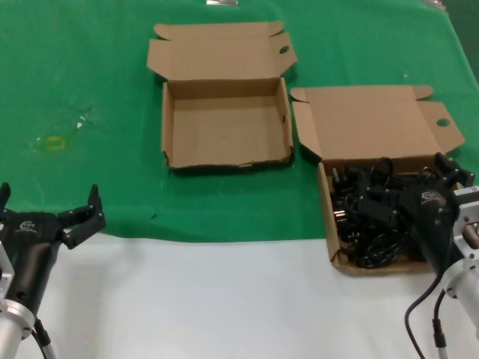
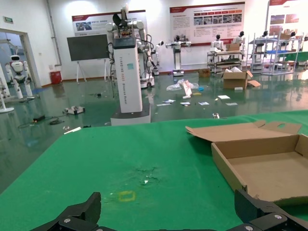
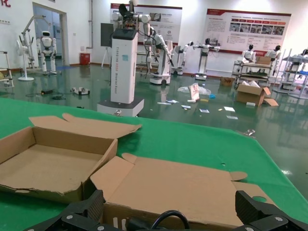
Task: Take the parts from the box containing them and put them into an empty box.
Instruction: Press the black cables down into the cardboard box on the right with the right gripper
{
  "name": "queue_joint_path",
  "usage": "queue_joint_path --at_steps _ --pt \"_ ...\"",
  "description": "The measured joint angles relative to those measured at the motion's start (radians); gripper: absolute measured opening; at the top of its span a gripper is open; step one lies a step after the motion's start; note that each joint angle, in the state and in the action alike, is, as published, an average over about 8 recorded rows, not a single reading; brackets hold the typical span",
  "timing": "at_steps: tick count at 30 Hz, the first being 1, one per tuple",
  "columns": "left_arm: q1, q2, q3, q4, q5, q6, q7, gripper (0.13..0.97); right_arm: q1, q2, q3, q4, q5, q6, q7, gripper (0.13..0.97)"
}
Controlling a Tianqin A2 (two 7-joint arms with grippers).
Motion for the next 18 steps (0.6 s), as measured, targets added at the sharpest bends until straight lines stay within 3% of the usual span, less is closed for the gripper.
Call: queue_joint_path --at_steps 18 --pt "0.000 0.000 0.000 0.000 0.000 0.000 0.000 0.966 0.000 0.000 0.000 0.000 0.000 0.000 0.000 0.966"
